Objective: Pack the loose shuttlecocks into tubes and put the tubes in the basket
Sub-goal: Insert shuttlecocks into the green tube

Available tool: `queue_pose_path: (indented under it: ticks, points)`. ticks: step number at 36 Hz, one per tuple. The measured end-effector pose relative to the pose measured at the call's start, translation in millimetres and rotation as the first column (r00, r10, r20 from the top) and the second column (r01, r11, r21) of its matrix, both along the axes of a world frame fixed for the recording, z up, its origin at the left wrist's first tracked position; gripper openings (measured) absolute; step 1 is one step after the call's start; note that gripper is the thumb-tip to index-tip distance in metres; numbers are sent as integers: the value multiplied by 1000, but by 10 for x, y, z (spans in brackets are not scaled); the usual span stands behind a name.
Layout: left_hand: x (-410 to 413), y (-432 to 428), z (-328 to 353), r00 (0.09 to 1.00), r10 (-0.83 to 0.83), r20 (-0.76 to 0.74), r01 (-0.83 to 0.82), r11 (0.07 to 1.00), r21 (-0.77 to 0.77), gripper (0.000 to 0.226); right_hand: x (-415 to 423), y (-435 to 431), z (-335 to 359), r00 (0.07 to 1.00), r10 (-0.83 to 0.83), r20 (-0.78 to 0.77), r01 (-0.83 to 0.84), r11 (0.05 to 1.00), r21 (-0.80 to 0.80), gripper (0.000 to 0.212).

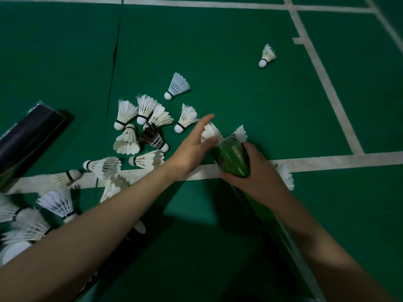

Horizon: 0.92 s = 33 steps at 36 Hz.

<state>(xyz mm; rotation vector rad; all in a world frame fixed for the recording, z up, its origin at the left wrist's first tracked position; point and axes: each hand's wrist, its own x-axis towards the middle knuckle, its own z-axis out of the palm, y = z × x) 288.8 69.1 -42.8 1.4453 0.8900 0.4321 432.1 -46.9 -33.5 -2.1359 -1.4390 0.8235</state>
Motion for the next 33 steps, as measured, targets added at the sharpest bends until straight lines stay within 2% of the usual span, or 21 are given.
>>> queue_pose_path:
  ticks: [4, 8, 12, 16, 23, 26, 28, 30, 33]
  points:
    - [-36, 5, 36, 999, -10, 32, 12, 998, -62, 41, -9, -12, 44, 1000, -1, 11, 1, 1000, 11, 83]
    - [-14, -13, 80, 996, -79, 34, 81, 995, -58, 47, -45, -20, 59, 999, 18, 31, -18, 1000, 19, 84]
    - [36, -41, 115, 991, -116, 64, 123, 986, -115, 43, -23, -9, 55, 1000, -2, 28, 0, 999, 42, 83]
    - [102, -145, 128, 976, -207, 62, 212, 974, -85, 57, -11, 0, 20, 1000, 5, 27, -6, 999, 43, 77]
    - [263, -67, 100, 970, -242, 36, 244, 957, -159, 53, 124, -20, -43, 997, -50, -57, 50, 999, 7, 79]
    - [404, 69, 11, 987, -145, -63, 140, 987, -83, 48, 222, -29, -39, 996, -91, 4, 91, 996, 14, 77]
    - [488, 192, -96, 983, -98, -152, 105, 994, 42, 38, 301, -42, -32, 992, -125, 35, 125, 992, 3, 78]
    - [565, 299, -182, 958, -149, -245, 205, 953, 221, 42, 383, -66, -24, 987, -157, 33, 157, 988, -2, 80]
    - [724, 385, -214, 875, -279, -395, 444, 787, 429, 68, 487, -123, 2, 982, -190, 5, 190, 982, 10, 74]
